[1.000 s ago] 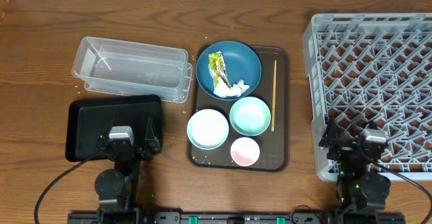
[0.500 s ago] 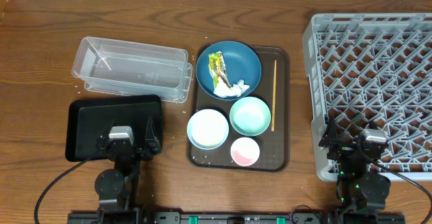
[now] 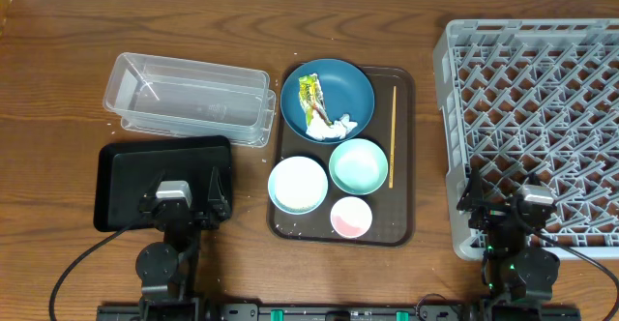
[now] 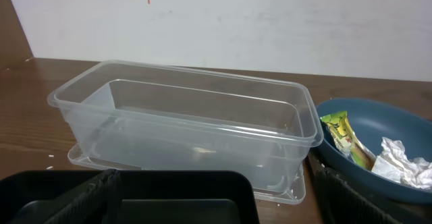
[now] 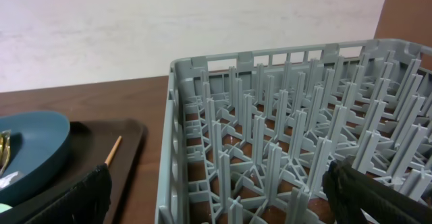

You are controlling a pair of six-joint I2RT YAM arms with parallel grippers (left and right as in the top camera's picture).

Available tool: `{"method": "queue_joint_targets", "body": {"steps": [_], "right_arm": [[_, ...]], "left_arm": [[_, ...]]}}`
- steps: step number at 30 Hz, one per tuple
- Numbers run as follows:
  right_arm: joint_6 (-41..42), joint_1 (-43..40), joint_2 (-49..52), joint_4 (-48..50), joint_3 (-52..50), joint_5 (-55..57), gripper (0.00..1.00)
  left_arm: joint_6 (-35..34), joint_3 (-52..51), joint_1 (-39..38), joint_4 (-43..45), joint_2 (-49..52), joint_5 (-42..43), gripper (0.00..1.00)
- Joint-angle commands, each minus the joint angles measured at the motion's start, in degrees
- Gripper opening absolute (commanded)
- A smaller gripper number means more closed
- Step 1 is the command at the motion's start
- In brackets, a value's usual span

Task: Sort waste into correct bins and load items into the dishwasher rack

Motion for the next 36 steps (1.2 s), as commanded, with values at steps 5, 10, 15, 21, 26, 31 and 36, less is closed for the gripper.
{"method": "queue_joint_targets", "body": {"steps": [5,10,15,21,26,31,36], "right_arm": [[0.7,-1.3,-0.3,-0.1,-0.1,0.6,0.99],[0.7,-1.3,-0.3,-0.1,-0.1,0.6,0.99],[0.7,-1.3,-0.3,-0.1,-0.1,0.6,0.99],[0.7,-1.3,-0.3,0.2,-0.1,0.6,0.99],[0.7,-1.3,-0.3,0.1,-0.1,0.8,0.99],[0.7,-1.3,-0.3,0.2,-0.1,0.8,0.99],[0.7,-1.3,-0.3,0.7,-0.1,0.5,0.99]], "left_arm": [[0.3,-0.8,0.2,-2.0,-0.4,1.2,0.93],[0.3,-0.8,0.2,-2.0,-0.4,1.2,0.92],[0.3,-0.8,0.2,-2.0,-0.4,1.2,0.92],[0.3,-0.8,0.2,-1.9,-0.4,1.2,0.93],[0.3,-0.8,0.2,-1.9,-0.4,1.2,0.92],[0.3,-0.8,0.2,-1.9,-0.4,1.2,0.93],[-0.1,-0.8,0.2,-1.9,-0.4,1.2,0.93]]}}
